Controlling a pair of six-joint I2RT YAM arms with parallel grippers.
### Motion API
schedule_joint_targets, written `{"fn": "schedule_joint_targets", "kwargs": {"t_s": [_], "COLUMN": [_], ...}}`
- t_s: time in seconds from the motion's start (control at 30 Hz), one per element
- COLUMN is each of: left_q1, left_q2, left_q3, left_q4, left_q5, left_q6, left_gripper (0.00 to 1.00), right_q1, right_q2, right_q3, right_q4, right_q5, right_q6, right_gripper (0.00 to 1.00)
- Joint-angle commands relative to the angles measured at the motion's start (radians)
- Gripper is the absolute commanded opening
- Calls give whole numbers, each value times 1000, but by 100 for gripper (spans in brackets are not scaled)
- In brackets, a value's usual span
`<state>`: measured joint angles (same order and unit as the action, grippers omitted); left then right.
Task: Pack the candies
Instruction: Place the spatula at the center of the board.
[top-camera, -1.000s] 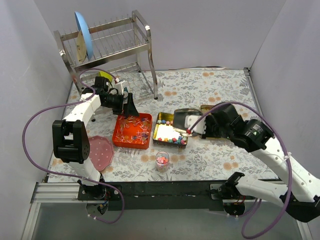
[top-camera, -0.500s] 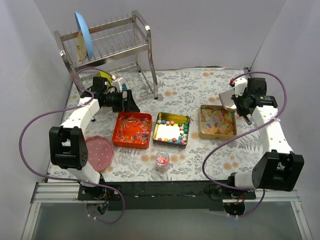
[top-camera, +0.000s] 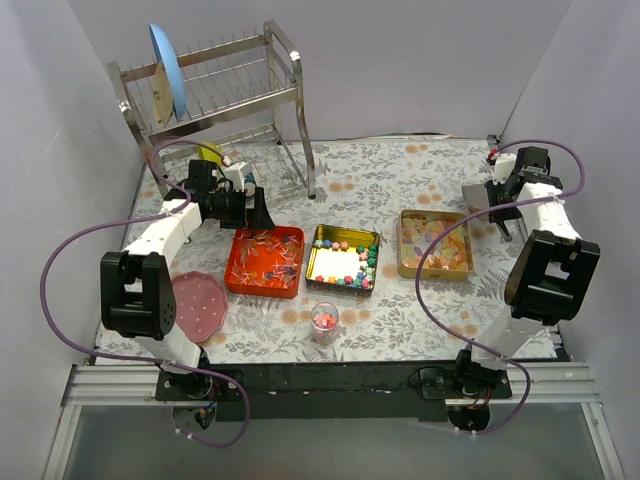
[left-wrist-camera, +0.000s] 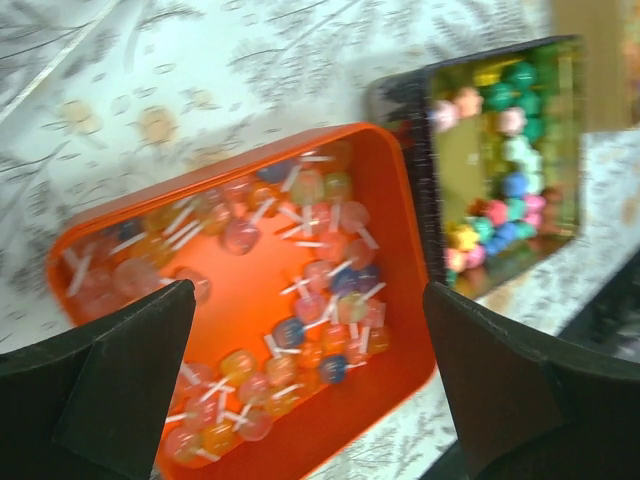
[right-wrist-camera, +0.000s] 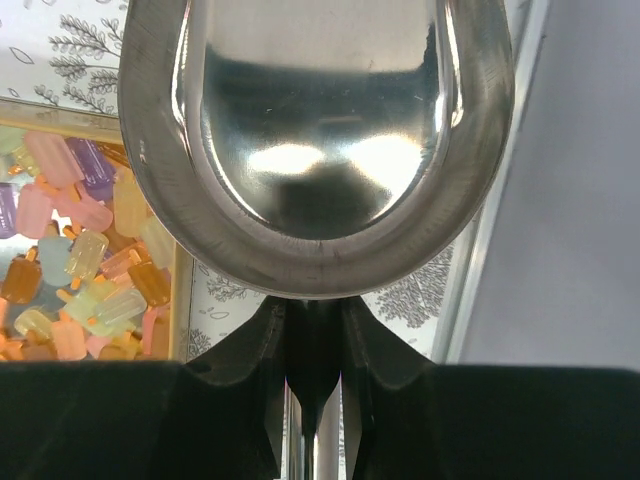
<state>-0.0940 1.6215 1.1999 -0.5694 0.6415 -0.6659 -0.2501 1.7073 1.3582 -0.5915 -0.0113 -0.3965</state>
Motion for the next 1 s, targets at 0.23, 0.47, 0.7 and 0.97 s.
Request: {"fn": "schedule_joint_targets", "kwargs": {"t_s": [0.23,0.47,0.7,0.97], "left_q1": [-6,-9,-9,-7], "left_q2": [18,40,49,-123], "left_q3": [70,27,63,-54], "left_q4": [11,-32,-106,-193], "left_q5": [-256,-275,-247,-149], "left_q6": [38,71,196,454], "left_gripper": [98,98,98,98], "right_q1": [0,0,0,52], "right_q2": [153,186,126,-46], "right_q3": [7,-30,28,125], "right_q4": [125,113,-40,-102], "right_q5": [-52,-62,-128,-289], "right_q6": [-21,-27,-16,36], "right_gripper": [1,1,63,98]}}
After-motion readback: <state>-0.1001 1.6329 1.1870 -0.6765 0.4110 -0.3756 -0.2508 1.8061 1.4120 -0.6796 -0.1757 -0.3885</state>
